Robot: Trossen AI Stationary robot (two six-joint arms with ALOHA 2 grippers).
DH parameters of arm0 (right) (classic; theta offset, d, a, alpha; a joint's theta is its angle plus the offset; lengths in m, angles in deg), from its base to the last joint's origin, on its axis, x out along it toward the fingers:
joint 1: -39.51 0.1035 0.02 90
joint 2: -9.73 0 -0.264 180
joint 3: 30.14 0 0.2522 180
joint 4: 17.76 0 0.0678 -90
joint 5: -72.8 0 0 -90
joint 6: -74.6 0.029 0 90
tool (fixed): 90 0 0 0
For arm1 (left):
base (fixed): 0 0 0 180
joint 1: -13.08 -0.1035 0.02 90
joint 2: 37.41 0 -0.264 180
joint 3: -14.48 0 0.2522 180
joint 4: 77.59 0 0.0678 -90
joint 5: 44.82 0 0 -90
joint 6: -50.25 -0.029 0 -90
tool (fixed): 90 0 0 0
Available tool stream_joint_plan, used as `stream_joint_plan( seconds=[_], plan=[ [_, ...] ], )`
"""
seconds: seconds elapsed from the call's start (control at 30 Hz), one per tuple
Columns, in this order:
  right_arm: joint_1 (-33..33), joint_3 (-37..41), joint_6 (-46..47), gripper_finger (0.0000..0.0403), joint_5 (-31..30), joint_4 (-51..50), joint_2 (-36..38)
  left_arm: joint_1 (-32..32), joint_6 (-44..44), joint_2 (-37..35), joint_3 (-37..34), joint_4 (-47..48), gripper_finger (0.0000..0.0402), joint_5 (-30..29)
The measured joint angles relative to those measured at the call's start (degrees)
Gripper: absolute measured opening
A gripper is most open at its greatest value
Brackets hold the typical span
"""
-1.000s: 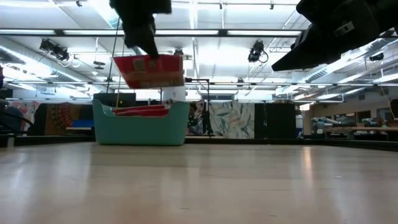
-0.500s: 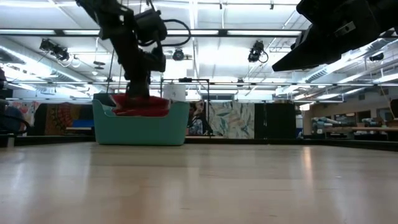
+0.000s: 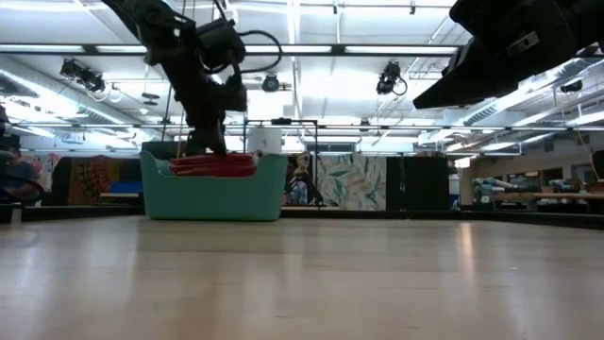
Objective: Sort popcorn bags into baskets
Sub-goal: Return to Home Position
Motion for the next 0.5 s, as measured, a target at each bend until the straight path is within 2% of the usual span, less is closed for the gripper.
stream_joint_plan(
  seconds=[0.1, 0.27, 0.5],
  plan=[
    [0.0, 0.0, 0.0, 0.0018, 0.0, 0.0, 0.0, -0.3, 3.0, -3.2, 0.0, 1.1, 0.01, 3.4],
    [0.0, 1.9, 1.1, 0.0018, 0.3, -0.1, 2.3, -3.8, 9.7, -9.9, -0.1, 3.7, 0.0104, 15.4],
    [0.0, 8.2, 2.1, 0.0018, 0.2, 2.8, 11.9, -5.7, 14.4, -16.5, -0.1, 4.6, 0.0089, 27.9]
  ],
)
